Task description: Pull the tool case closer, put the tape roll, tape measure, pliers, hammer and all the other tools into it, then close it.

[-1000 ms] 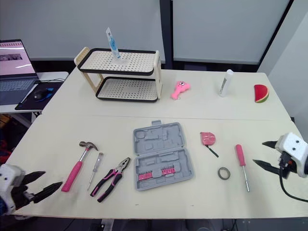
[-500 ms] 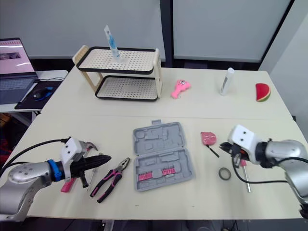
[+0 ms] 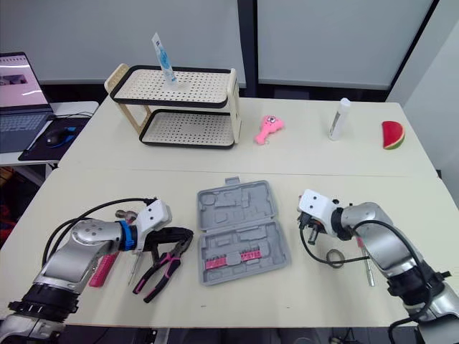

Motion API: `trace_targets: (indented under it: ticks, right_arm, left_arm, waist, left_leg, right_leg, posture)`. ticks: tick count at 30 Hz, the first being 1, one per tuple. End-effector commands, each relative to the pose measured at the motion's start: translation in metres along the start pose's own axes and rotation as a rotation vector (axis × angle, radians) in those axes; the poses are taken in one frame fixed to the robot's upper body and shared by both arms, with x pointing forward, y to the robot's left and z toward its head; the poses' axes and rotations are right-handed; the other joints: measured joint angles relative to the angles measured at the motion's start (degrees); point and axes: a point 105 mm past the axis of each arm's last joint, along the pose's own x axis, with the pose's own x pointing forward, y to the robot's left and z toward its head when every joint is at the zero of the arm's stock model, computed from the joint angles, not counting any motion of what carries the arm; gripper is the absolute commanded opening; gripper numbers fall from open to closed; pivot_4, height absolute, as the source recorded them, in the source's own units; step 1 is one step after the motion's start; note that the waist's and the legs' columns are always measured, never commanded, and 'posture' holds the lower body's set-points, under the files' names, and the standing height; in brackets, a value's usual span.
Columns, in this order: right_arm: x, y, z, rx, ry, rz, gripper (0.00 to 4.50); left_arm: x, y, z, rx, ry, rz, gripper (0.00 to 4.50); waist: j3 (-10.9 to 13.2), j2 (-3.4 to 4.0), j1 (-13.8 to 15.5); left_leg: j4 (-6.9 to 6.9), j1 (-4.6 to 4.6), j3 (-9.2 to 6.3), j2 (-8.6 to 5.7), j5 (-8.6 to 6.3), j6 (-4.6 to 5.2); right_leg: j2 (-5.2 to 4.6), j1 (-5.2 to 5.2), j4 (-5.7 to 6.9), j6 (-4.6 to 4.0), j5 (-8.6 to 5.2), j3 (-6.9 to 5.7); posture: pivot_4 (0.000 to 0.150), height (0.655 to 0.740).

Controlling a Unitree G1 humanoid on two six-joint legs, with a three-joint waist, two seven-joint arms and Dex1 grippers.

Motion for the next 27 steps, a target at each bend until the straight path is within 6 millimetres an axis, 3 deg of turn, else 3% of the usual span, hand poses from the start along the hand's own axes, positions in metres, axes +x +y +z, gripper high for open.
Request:
trace_targets:
  ticks: [1,18,27]
  right_arm:
    - [0.005,-0.007,0.008,-0.034,-0.017,-0.018,0.01]
    - [0.046,-0.003,0.015,-0.046,-0.032,0.070,0.01]
    - [0.054,0.004,0.020,-0.094,-0.063,0.154,0.01]
  left_arm:
    - [0.005,0.001,0.003,0.044,0.010,-0.003,0.00]
    - [0.021,0.001,0.008,0.097,0.017,-0.004,0.00]
    - [0.027,0.000,0.016,0.119,0.013,-0.025,0.00]
  waist:
    - [0.00,0.00,-0.01]
    - [0.02,0.03,-0.11]
    - [0.02,0.03,-0.13]
  left_leg:
    - [0.02,-0.01,0.00,0.00,0.00,0.00]
    - [0.60,-0.05,-0.09,-0.01,-0.01,0.00]
    - [0.60,-0.04,-0.12,-0.01,-0.01,0.00]
  right_leg:
    - [0.00,0.00,0.01,0.00,0.00,0.00]
    - [0.05,0.01,0.50,0.04,0.01,-0.01]
    - [0.05,0.01,0.52,0.04,0.01,-0.02]
  posture:
    - [0.150,0.7350]
    - [0.150,0.7350]
    - [0.150,0.7350]
